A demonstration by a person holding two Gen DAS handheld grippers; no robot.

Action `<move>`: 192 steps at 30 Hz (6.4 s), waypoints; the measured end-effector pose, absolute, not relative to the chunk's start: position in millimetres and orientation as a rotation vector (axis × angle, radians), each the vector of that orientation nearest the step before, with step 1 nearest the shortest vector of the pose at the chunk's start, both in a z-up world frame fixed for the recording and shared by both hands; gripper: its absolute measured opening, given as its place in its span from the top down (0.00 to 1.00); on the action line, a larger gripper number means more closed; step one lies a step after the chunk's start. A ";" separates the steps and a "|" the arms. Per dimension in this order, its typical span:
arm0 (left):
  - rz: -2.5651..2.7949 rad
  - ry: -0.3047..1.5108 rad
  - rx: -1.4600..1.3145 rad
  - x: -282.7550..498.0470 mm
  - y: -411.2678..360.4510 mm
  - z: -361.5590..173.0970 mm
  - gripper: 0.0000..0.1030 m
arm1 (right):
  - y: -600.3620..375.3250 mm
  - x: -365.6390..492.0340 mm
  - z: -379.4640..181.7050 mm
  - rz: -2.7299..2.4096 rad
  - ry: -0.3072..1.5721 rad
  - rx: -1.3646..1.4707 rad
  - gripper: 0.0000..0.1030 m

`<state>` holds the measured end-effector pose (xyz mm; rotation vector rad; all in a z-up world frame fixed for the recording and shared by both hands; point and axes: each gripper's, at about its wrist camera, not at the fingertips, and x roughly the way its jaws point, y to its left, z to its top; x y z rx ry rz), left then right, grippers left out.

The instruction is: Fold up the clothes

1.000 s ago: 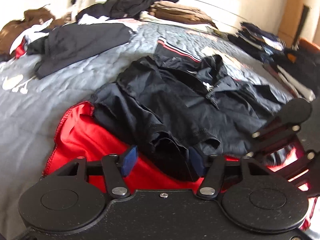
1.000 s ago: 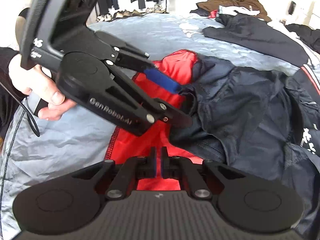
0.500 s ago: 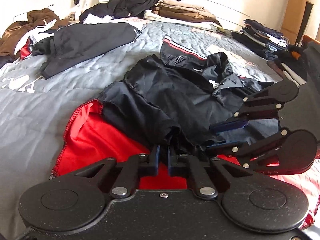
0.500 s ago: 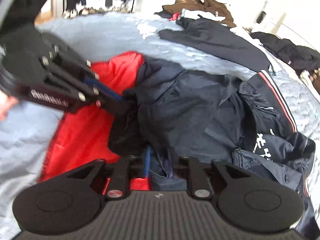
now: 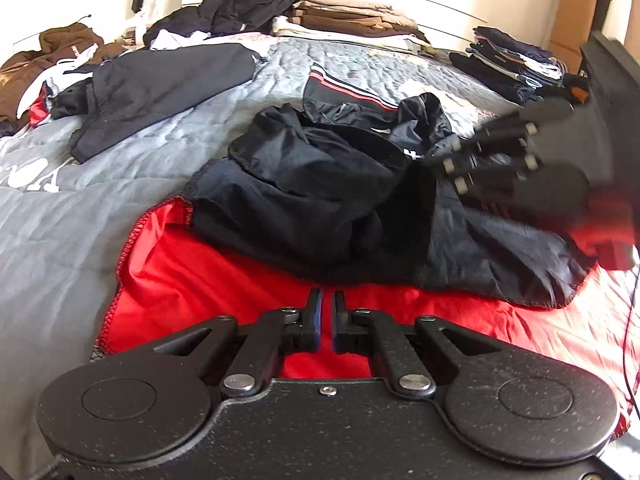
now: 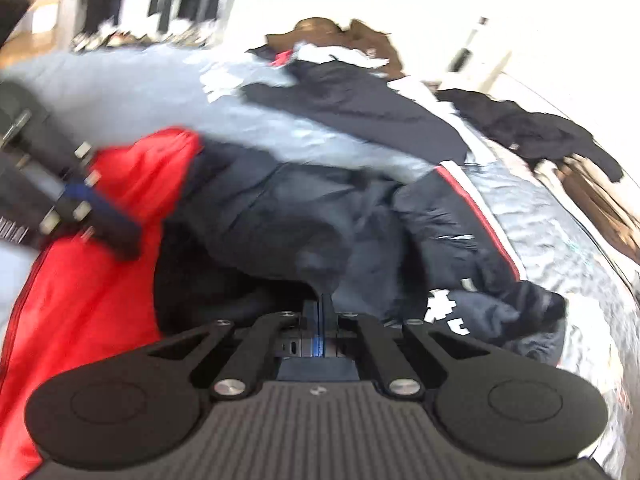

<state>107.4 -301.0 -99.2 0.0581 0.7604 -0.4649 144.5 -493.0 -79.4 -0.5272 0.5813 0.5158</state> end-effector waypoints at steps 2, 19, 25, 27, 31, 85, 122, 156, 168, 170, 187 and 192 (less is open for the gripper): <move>-0.473 0.755 0.064 106.0 -303.2 -99.4 0.97 | -499.0 155.2 -74.1 0.467 0.562 -0.488 1.00; -0.443 0.713 0.010 106.0 -296.8 -68.9 0.71 | -549.8 197.8 -59.1 0.245 0.685 -0.310 0.50; -0.416 0.631 0.026 99.3 -279.3 -44.4 0.41 | -542.0 161.6 -39.9 0.283 0.668 -0.044 0.42; -0.410 0.629 0.015 100.1 -269.3 -37.8 0.39 | -528.0 159.5 -35.2 0.312 0.659 -0.039 0.41; -0.366 0.619 0.015 102.6 -250.4 -29.8 0.37 | -496.6 178.5 -27.8 0.344 0.660 -0.074 0.37; -0.547 0.528 0.051 78.6 -280.6 -29.5 0.31 | -683.5 112.0 -8.7 -0.180 0.558 0.239 0.38; -0.673 0.452 0.083 52.9 -318.1 -30.6 0.30 | -661.7 112.4 -89.2 -0.095 0.679 0.022 0.91; -0.696 0.492 0.116 54.8 -323.3 -41.5 0.27 | -585.8 223.6 -100.9 0.098 0.892 -0.125 0.71; -0.701 0.499 0.136 53.3 -327.6 -44.9 0.27 | -573.3 204.1 -65.8 0.349 0.688 -0.027 0.87; -0.701 0.499 0.129 54.1 -326.2 -44.6 0.27 | -590.8 201.6 -64.9 0.294 0.684 0.066 0.84; -0.705 0.506 0.149 51.6 -332.9 -47.2 0.26 | -590.4 114.5 -99.8 0.163 0.831 -0.578 0.60; -0.697 0.511 0.136 55.4 -329.9 -47.4 0.26 | -606.5 97.9 -119.3 0.048 0.798 -0.752 0.93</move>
